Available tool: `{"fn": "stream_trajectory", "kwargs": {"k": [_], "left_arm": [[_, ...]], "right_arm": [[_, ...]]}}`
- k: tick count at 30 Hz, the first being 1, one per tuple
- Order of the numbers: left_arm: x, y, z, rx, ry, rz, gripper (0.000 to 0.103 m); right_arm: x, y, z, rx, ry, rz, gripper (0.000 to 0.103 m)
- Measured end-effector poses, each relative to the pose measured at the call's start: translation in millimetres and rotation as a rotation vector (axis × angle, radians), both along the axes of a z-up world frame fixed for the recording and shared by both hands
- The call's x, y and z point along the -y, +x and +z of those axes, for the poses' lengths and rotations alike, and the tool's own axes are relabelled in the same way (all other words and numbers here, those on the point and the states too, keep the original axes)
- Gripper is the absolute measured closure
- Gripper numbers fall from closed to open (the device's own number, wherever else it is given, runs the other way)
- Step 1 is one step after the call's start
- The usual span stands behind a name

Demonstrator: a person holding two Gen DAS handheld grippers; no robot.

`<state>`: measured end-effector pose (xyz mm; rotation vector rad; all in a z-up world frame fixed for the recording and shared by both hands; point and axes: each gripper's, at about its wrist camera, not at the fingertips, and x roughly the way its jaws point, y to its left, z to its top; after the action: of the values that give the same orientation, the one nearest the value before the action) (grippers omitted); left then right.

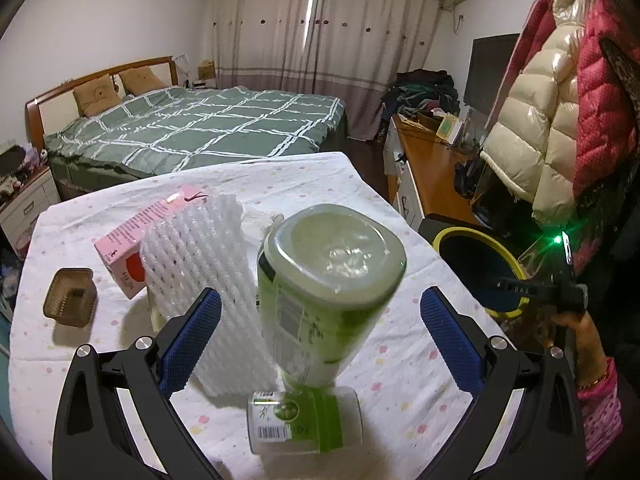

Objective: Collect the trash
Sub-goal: 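Grasp the green-labelled bottle with the left gripper and drop it into the bin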

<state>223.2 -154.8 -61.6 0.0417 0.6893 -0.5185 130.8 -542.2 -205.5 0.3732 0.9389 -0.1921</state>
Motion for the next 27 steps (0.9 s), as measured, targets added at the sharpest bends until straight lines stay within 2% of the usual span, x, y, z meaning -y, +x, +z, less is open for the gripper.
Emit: {"fn": "stream_trajectory", "kwargs": {"k": [7,10,12,16,18,19,27], "left_arm": [[8,8,2,0.006,-0.005,-0.002,0.005],[13,11,3,0.009,-0.002,-0.009,0.009],[14,11,1,0.002,-0.001,-0.009,0.017],[19,17,-4,-0.024,-0.006,-0.006,0.026],[21,19,-6,-0.036,-0.006,-0.003,0.038],[21,20,-8,-0.041,-0.009,-0.005,0.040],[25,18,-6,-0.047,-0.015,-0.008,0.040]], "right_arm": [[1,3,-4,-0.007,0.005,0.004,0.059],[1,4,-5,-0.006,0.009,0.004,0.059],[1,4,-5,-0.006,0.009,0.005,0.059],[2,3,-5,-0.003,0.013,0.005,0.059],[2,3,-5,-0.001,0.014,0.004,0.059],[2,3,-5,0.000,0.015,0.004,0.059],[3,-5,-4,0.017,0.025,0.002,0.059]]}}
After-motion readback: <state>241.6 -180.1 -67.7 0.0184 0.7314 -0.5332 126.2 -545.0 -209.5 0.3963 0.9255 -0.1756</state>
